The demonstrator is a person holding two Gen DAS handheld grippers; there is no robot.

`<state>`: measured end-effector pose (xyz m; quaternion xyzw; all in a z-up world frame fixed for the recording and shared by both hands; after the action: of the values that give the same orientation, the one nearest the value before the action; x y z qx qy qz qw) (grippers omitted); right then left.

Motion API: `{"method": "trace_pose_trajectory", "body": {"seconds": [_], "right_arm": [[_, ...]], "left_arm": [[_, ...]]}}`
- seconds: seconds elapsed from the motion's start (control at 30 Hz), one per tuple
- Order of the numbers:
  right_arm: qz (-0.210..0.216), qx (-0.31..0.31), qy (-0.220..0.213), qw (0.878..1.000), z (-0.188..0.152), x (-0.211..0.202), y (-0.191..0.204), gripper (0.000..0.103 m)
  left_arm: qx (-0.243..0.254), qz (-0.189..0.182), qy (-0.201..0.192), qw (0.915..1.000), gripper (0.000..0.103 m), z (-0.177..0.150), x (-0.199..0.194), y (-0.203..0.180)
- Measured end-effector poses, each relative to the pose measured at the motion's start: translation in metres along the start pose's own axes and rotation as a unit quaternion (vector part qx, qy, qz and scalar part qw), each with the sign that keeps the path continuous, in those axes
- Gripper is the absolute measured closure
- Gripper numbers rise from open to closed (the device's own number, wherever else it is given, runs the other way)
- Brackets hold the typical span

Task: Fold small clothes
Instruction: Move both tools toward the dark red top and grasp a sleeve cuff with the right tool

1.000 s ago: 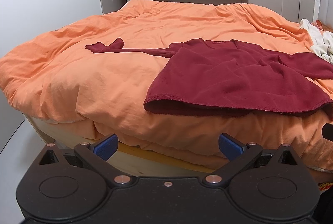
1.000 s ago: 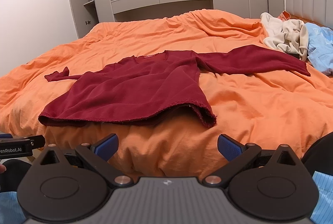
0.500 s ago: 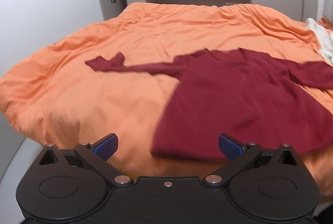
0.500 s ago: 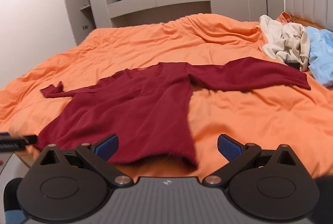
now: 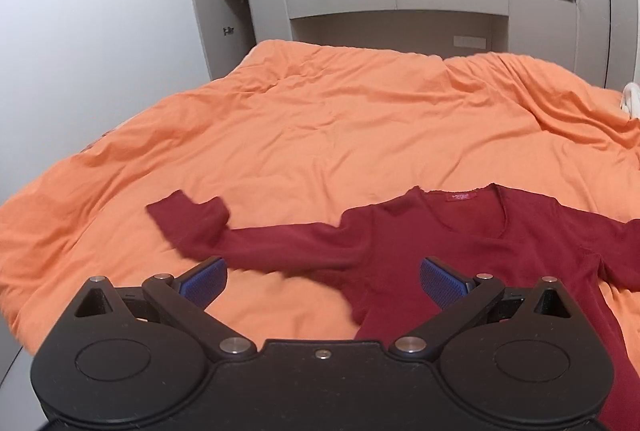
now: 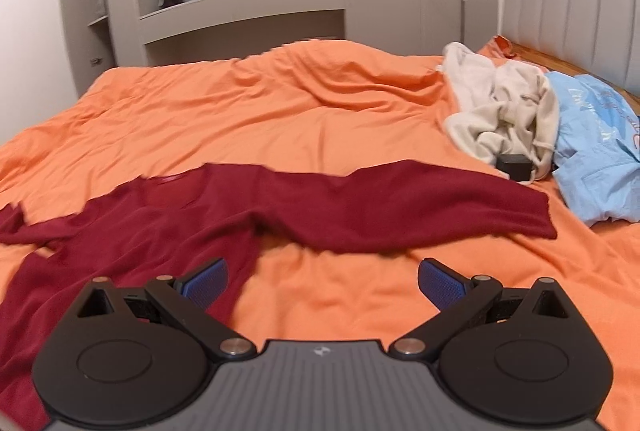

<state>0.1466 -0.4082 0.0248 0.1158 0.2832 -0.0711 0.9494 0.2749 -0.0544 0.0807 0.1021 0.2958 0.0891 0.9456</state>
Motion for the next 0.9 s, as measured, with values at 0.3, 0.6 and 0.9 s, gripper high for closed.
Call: {"method": "trace_pose_trajectory", "body": {"seconds": [0.3, 0.6, 0.9], "right_arm": [[-0.041, 0.026, 0.003, 0.999, 0.014, 0.037, -0.058, 0.0], [-0.086, 0.11, -0.032, 0.99, 0.01, 0.051, -0.134, 0.002], [-0.102, 0.189, -0.037, 0.976, 0.001, 0.074, -0.203, 0.019]], "left_arm": [[0.032, -0.008, 0.027, 0.9991, 0.0, -0.011, 0.048, -0.068], [0.036, -0.052, 0.054, 0.9965, 0.0, -0.043, 0.065, -0.133], [0.064, -0.082, 0.053, 0.9932, 0.0, -0.056, 0.08, -0.188]]}}
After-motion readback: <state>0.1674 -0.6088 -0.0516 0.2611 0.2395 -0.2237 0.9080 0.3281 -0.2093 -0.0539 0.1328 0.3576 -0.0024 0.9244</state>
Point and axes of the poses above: each gripper's, at about its wrist camera, not at the fingertips, and x roughly the way its jaws point, y to its left, z to its top, the point moved 4 cm from there along x, roughly the way its jaws point, and after that the axes turned 9 degrees about z, right-handed, at the moved point
